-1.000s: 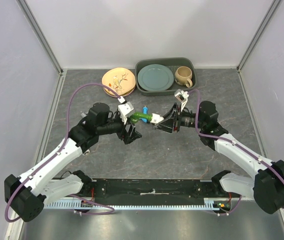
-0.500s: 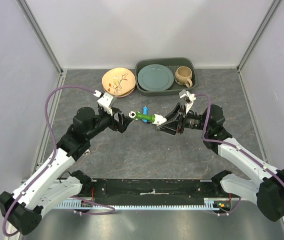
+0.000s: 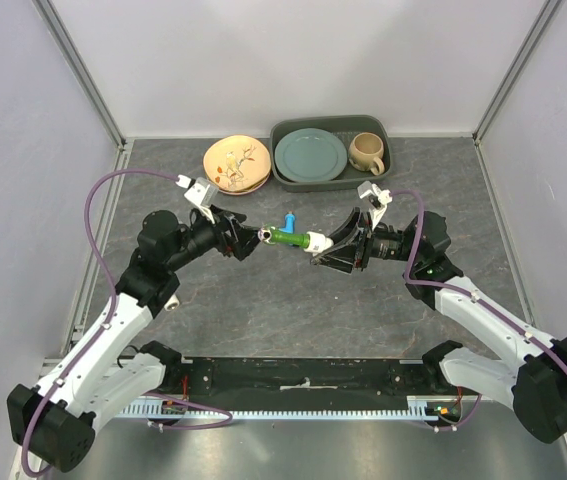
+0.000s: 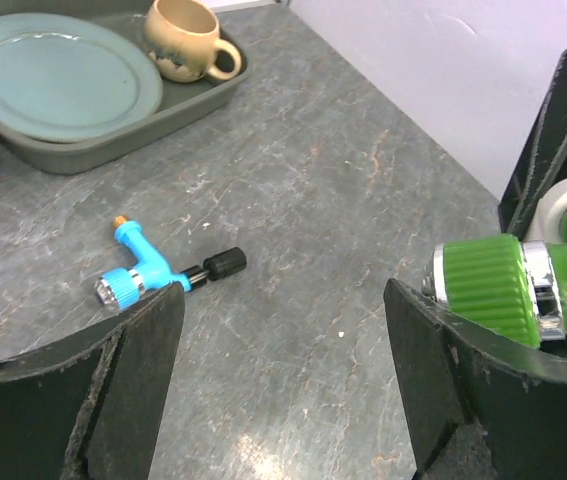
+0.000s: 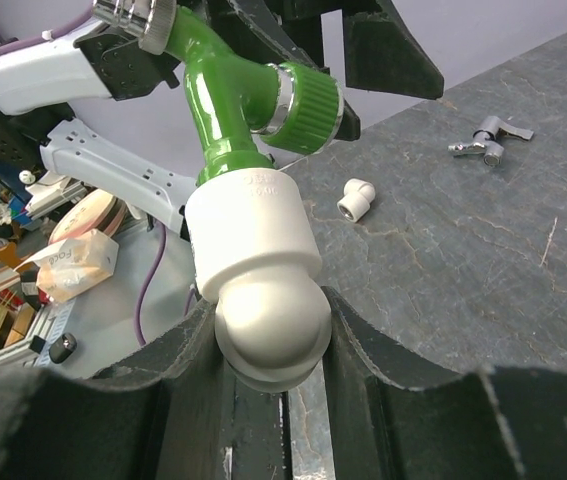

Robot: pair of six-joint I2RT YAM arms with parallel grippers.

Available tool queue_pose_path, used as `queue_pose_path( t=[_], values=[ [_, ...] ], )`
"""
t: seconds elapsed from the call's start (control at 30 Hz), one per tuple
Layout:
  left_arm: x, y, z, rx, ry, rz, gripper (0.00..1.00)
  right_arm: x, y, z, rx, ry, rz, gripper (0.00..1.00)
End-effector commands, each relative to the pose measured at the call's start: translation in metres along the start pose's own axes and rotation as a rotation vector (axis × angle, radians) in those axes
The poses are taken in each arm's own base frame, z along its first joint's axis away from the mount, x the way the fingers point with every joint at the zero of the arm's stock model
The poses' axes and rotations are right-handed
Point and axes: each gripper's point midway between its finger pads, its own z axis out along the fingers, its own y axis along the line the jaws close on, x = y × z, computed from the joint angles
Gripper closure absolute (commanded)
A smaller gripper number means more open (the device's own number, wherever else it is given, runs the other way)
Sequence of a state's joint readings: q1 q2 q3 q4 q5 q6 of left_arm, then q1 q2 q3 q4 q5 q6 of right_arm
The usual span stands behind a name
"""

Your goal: Install the water faucets

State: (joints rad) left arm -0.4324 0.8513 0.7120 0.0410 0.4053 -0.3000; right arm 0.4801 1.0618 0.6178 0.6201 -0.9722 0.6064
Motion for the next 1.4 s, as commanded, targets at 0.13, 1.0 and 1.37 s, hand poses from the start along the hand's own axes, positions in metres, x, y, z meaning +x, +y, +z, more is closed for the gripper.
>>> queue_pose_path(
  t=[0.13, 1.0, 1.37],
  values=[
    [-0.009, 0.014, -0.005, -0.088, 0.026, 0.025, 0.13, -0.01, -0.008, 0.0, 0.056, -0.028, -0.065, 1.0],
    [0.035, -0.015, -0.005, 0.157, 0.319, 0.076, 0.12, -0.014, -0.026, -0.004, 0.171, -0.057, -0.092, 1.0],
    [0.016, -0.035, -0.01, 0.264, 0.212, 0.018, 0.09, -0.015, -0.025, -0.005, 0.172, -0.06, -0.099, 1.0]
  ],
)
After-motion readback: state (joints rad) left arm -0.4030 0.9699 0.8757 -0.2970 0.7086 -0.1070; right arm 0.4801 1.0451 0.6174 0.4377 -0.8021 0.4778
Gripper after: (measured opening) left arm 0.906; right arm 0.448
